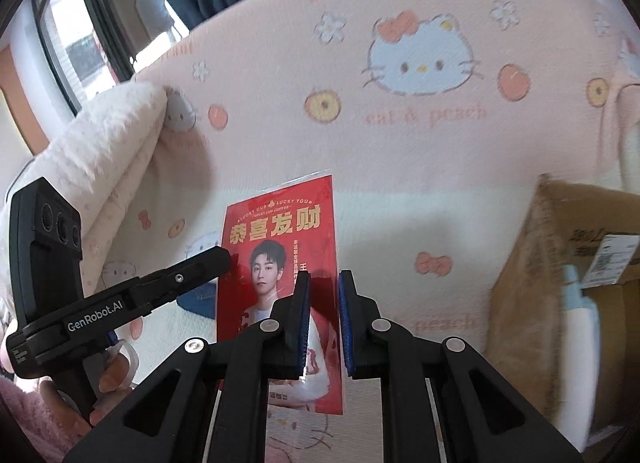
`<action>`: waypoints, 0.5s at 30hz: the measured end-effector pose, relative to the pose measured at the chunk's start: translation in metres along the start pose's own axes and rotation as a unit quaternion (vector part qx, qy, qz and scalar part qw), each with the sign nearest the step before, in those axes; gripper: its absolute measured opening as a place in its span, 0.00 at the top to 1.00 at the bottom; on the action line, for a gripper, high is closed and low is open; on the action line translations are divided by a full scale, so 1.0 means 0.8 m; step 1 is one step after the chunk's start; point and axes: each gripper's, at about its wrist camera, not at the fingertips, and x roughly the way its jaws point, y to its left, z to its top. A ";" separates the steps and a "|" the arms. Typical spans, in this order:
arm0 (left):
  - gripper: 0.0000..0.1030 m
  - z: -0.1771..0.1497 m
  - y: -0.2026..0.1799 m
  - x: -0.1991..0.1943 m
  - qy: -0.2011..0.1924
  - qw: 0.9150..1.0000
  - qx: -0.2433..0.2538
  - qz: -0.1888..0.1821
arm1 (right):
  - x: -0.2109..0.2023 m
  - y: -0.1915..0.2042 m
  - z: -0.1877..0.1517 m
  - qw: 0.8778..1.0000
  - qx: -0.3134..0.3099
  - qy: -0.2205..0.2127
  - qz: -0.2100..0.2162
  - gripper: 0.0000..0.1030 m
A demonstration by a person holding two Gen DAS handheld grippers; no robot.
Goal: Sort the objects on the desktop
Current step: 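Carry the red card with both grippers toward the cardboard box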
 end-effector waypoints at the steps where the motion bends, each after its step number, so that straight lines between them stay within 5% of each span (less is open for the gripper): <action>1: 0.88 0.000 -0.007 0.001 -0.001 1.000 0.003 -0.002 | -0.006 -0.004 0.001 1.000 0.001 -0.005 -0.002 0.89; 15: 0.88 -0.004 -0.093 0.015 -0.010 0.999 0.043 -0.031 | -0.071 -0.068 0.009 0.998 0.046 -0.047 0.012 0.89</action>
